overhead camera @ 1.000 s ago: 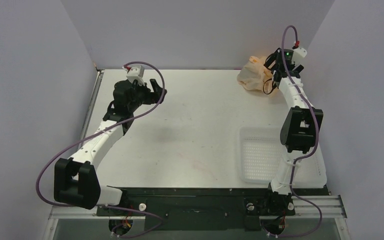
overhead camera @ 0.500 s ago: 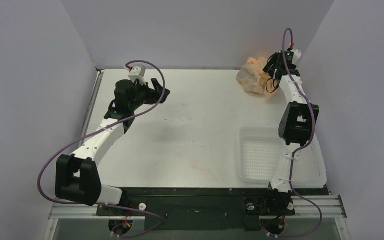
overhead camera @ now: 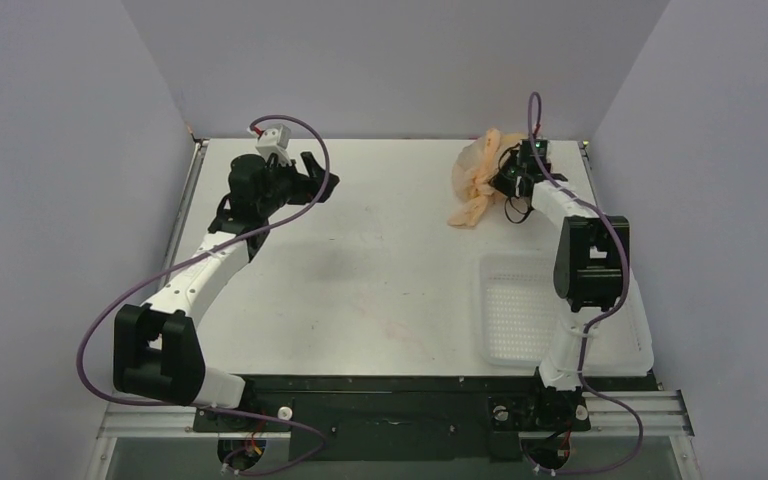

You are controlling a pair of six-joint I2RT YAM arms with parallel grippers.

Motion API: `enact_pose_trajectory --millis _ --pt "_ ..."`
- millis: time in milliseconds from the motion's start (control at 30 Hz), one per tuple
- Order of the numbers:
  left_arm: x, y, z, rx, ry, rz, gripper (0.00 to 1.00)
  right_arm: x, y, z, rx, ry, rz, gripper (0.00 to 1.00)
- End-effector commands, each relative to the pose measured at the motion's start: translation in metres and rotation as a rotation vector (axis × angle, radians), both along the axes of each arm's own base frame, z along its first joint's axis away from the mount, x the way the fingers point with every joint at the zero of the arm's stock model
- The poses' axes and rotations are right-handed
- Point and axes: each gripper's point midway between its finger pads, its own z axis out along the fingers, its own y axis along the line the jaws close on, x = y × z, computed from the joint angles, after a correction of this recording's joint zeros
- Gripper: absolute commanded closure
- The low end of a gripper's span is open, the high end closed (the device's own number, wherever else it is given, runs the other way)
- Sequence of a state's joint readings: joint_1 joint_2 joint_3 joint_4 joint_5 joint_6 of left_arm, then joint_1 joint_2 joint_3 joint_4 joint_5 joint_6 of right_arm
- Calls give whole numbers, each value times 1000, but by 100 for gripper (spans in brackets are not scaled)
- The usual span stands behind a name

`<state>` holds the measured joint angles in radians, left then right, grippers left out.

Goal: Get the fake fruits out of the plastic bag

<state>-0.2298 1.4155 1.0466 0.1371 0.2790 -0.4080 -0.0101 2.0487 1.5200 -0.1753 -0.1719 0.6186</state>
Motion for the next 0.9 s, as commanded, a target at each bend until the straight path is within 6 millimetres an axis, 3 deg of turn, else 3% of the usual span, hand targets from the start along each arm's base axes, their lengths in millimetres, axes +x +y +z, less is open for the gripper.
enact_pose_trajectory --millis 0,133,267,500,700,800,833,867 --pt "9 -1 15 -14 -20 2 20 -15 83 75 66 -212 182 97" --pt "10 -1 14 -15 -10 -2 20 -47 129 82 113 -235 271 99" --pt "8 -5 11 -15 2 -28 20 -92 175 70 192 -207 367 99" --pt "4 -34 -5 -91 100 -159 20 -166 248 74 305 -188 536 99" --pt "0 -51 -25 -96 195 -209 23 -236 280 64 228 -110 696 99" --pt "-5 -64 -31 -103 252 -242 27 -259 282 64 169 -95 741 97" --pt "-10 -65 -44 -96 322 -246 29 -267 280 60 118 -63 754 96" --pt "-13 -71 -39 -106 334 -269 32 -272 278 61 96 -55 761 95"
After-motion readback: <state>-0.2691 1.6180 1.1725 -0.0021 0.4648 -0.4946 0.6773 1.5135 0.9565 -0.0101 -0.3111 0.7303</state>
